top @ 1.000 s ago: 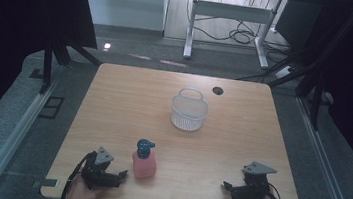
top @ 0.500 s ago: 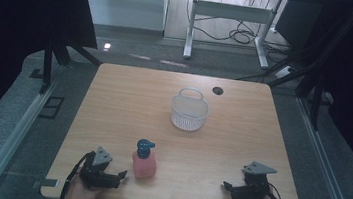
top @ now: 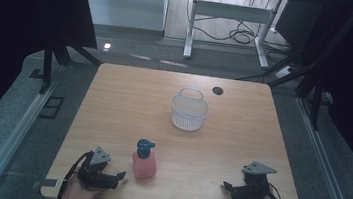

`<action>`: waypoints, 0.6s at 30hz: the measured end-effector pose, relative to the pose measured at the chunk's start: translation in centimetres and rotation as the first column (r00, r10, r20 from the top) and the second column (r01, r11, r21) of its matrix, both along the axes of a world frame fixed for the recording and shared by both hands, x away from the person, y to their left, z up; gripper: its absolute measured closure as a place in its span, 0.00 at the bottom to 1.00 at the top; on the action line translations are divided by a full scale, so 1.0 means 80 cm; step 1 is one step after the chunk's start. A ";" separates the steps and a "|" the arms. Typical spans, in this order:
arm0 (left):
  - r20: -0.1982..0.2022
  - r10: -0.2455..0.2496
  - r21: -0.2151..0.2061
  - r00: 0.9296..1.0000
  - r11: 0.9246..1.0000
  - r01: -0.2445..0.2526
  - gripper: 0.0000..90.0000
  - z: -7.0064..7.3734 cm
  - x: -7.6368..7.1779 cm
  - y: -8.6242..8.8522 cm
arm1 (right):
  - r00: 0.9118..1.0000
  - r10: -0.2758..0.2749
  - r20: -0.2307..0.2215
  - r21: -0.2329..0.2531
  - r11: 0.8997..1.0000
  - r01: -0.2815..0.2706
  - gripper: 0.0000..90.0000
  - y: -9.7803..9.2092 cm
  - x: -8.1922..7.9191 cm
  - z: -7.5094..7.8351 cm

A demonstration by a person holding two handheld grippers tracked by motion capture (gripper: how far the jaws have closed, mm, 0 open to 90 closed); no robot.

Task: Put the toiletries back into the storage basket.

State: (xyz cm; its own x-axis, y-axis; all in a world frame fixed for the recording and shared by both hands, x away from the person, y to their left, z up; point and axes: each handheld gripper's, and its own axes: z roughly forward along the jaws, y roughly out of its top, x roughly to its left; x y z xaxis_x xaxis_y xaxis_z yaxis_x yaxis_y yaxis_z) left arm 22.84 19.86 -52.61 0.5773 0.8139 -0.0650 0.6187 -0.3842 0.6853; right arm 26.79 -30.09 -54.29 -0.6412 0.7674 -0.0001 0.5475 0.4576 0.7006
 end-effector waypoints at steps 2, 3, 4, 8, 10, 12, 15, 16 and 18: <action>-0.001 -0.003 -0.003 1.000 1.000 0.003 0.15 0.002 0.000 0.001 | 1.000 0.000 0.000 0.000 1.000 0.000 0.00 0.000 0.000 0.000; -0.002 -0.004 -0.005 1.000 1.000 0.004 0.15 0.003 -0.001 0.001 | 1.000 0.000 0.000 0.000 1.000 0.000 0.00 0.000 0.000 0.000; -0.001 -0.006 -0.008 1.000 1.000 0.006 0.15 0.004 -0.001 0.001 | 1.000 0.000 0.000 0.000 1.000 0.000 0.00 0.000 0.000 0.000; 0.001 -0.009 -0.014 1.000 1.000 0.009 0.15 0.008 -0.003 0.002 | 1.000 0.000 0.000 0.000 1.000 0.000 0.00 0.000 0.000 0.000; 0.004 -0.014 -0.016 1.000 1.000 0.014 0.15 0.011 -0.003 0.002 | 1.000 0.000 0.000 0.000 1.000 0.000 0.00 0.000 0.000 0.000; 0.006 -0.018 -0.017 1.000 1.000 0.018 0.15 0.014 -0.004 0.002 | 1.000 0.000 0.000 0.000 1.000 0.000 0.00 0.000 0.000 0.000; 0.003 -0.028 -0.016 1.000 0.999 0.028 0.16 0.018 -0.005 0.001 | 1.000 0.000 0.000 0.000 1.000 0.000 0.00 0.000 0.000 0.000; 0.002 -0.031 -0.015 1.000 0.999 0.031 0.16 0.019 -0.005 0.001 | 1.000 0.000 0.000 0.000 1.000 0.000 0.00 0.000 0.000 0.000; -0.001 -0.037 -0.015 0.999 0.999 0.037 0.16 0.021 -0.005 0.000 | 1.000 0.000 0.000 0.000 1.000 0.000 0.00 0.000 0.000 0.000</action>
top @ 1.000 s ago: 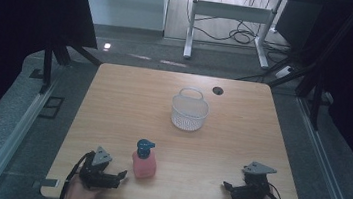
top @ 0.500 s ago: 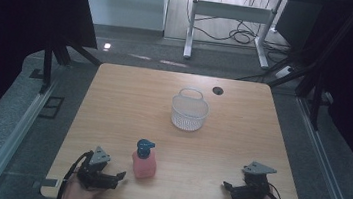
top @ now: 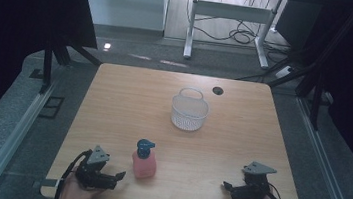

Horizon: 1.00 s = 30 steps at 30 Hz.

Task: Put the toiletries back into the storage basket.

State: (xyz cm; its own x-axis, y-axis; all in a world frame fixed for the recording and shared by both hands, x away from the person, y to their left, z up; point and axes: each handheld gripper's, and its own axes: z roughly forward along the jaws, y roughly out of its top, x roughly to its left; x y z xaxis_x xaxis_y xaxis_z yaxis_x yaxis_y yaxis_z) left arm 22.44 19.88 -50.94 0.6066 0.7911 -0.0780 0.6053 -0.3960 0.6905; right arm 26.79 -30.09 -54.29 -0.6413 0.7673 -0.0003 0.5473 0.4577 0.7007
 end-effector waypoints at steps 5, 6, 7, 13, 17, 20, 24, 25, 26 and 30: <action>-0.006 -0.019 -0.015 1.000 1.000 0.019 0.18 0.007 0.001 -0.001 | 1.000 0.000 0.000 0.000 1.000 0.000 0.00 0.000 0.000 0.000; -0.004 -0.024 -0.017 1.000 1.000 0.023 0.18 0.009 0.001 -0.001 | 1.000 0.000 0.000 0.000 1.000 0.000 0.00 0.000 0.000 0.000; -0.005 -0.026 -0.020 1.000 0.999 0.026 0.19 0.010 0.000 -0.001 | 1.000 0.000 0.000 0.000 1.000 0.000 0.00 0.000 0.000 0.000; 0.001 -0.041 -0.045 0.999 0.998 0.041 0.20 0.020 -0.001 -0.004 | 1.000 0.000 0.000 0.000 1.000 0.000 0.00 0.000 0.000 0.000; 0.005 -0.051 -0.058 0.999 0.997 0.051 0.20 0.023 -0.001 -0.004 | 1.000 0.000 0.000 0.000 1.000 0.000 0.00 0.000 0.000 0.000; 0.008 -0.050 -0.063 0.999 0.997 0.051 0.20 0.026 -0.002 -0.005 | 1.000 0.000 0.000 0.000 1.000 0.000 0.00 0.000 0.000 0.000; 0.015 -0.055 -0.069 0.998 0.996 0.056 0.21 0.031 -0.001 -0.006 | 1.000 0.000 0.000 0.000 1.000 0.000 0.00 0.000 0.000 0.000; 0.016 -0.057 -0.070 0.998 0.996 0.058 0.22 0.032 -0.001 -0.007 | 1.000 0.000 0.000 0.000 1.000 0.000 0.00 0.000 0.000 0.000; 0.016 -0.059 -0.071 0.998 0.996 0.060 0.22 0.033 -0.001 -0.008 | 1.000 0.000 0.000 0.000 1.000 0.000 0.00 0.000 0.000 0.000; 0.028 -0.067 -0.078 0.997 0.995 0.069 0.21 0.039 0.000 -0.013 | 1.000 0.000 0.000 0.000 1.000 0.000 0.00 0.000 0.000 0.000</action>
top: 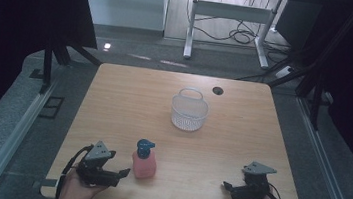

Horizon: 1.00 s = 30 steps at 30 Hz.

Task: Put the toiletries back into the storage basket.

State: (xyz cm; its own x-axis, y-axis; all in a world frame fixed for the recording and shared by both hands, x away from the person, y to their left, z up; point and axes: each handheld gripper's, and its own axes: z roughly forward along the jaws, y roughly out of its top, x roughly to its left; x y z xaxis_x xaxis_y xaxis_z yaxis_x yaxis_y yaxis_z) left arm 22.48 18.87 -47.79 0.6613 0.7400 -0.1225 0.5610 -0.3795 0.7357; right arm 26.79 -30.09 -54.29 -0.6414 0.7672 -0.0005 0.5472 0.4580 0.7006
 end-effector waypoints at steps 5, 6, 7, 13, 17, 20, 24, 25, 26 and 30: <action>0.019 -0.018 -0.006 1.000 1.000 0.019 0.20 0.011 0.002 -0.008 | 1.000 0.000 0.000 0.000 1.000 0.000 0.00 0.000 0.000 0.000; 0.022 -0.023 -0.006 0.999 1.000 0.023 0.20 0.013 0.002 -0.010 | 1.000 0.000 0.000 0.000 1.000 0.000 0.00 0.000 0.000 0.000; 0.027 -0.028 -0.006 0.999 1.000 0.028 0.21 0.016 0.003 -0.013 | 1.000 0.000 0.000 0.000 1.000 0.000 0.00 0.000 0.000 0.000; 0.041 -0.050 -0.002 0.998 0.999 0.050 0.23 0.025 0.008 -0.024 | 1.000 0.000 0.000 0.000 1.000 0.000 0.00 0.000 0.000 0.000; 0.047 -0.052 0.000 0.998 0.999 0.052 0.25 0.030 0.013 -0.031 | 1.000 0.000 0.000 0.000 1.000 0.000 0.00 0.000 0.000 0.000; 0.055 -0.053 -0.009 0.997 0.999 0.054 0.29 0.033 0.017 -0.034 | 1.000 0.000 0.000 0.000 1.000 0.000 0.00 0.000 0.000 0.000; 0.062 -0.063 -0.019 0.996 0.998 0.064 0.31 0.039 0.022 -0.040 | 1.000 0.000 0.000 0.000 1.000 0.000 0.00 0.000 0.000 0.000; 0.065 -0.065 -0.020 0.996 0.998 0.067 0.31 0.040 0.024 -0.041 | 1.000 0.000 0.000 0.000 1.000 0.000 0.00 0.000 0.000 0.000; 0.064 -0.067 -0.020 0.996 0.997 0.069 0.32 0.041 0.025 -0.042 | 1.000 0.000 0.000 0.000 1.000 0.000 0.00 0.000 0.000 0.000; 0.063 -0.082 -0.020 0.995 0.996 0.084 0.34 0.044 0.031 -0.050 | 1.000 0.000 0.000 0.000 1.000 0.000 0.00 0.000 0.000 0.000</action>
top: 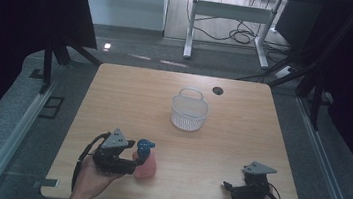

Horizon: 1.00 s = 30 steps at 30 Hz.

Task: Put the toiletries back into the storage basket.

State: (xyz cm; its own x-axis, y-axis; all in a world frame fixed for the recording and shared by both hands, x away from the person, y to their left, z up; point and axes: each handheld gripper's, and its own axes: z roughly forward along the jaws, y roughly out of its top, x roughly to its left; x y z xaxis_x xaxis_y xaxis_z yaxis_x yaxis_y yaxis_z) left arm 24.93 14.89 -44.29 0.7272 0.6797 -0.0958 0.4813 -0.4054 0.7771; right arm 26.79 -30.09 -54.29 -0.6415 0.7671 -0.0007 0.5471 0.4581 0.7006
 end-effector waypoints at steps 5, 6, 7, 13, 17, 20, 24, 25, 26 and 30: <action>-0.003 -0.014 -0.001 1.000 1.000 0.014 0.38 0.001 0.007 -0.010 | 1.000 0.000 0.000 0.000 1.000 0.000 0.00 0.000 0.000 0.000; -0.005 -0.015 0.000 1.000 1.000 0.015 0.39 0.001 0.008 -0.012 | 1.000 0.000 0.000 0.000 1.000 0.000 0.00 0.000 0.000 0.000; -0.007 -0.017 -0.001 1.000 1.000 0.017 0.41 0.001 0.010 -0.014 | 1.000 0.000 0.000 0.000 1.000 0.000 0.00 0.000 0.000 0.000; -0.011 -0.027 0.014 1.000 1.000 0.027 0.55 0.000 0.013 -0.021 | 1.000 0.000 0.000 0.000 1.000 0.000 0.00 0.000 0.000 0.000; 0.012 -0.034 0.058 0.999 0.998 0.033 0.58 0.003 0.011 -0.025 | 1.000 0.000 0.000 0.000 1.000 0.000 0.00 0.000 0.000 0.000; 0.017 -0.037 0.070 0.999 0.997 0.036 0.59 0.004 0.011 -0.028 | 1.000 0.000 0.000 0.000 1.000 0.000 0.00 0.000 0.000 0.000; 0.025 -0.038 0.078 0.999 0.996 0.035 0.59 0.008 0.013 -0.032 | 1.000 0.000 0.000 0.000 1.000 0.000 0.00 0.000 0.000 0.000; 0.028 -0.038 0.077 0.999 0.996 0.036 0.59 0.010 0.014 -0.033 | 1.000 0.000 0.000 0.000 1.000 0.000 0.00 0.000 0.000 0.000; 0.031 -0.038 0.075 0.999 0.997 0.036 0.59 0.013 0.015 -0.033 | 1.000 0.000 -0.001 0.000 1.000 0.000 0.00 0.000 0.000 0.000; 0.038 -0.040 0.073 0.998 0.997 0.038 0.59 0.023 0.019 -0.036 | 1.000 -0.001 0.000 0.001 1.000 0.001 0.00 0.000 0.000 0.000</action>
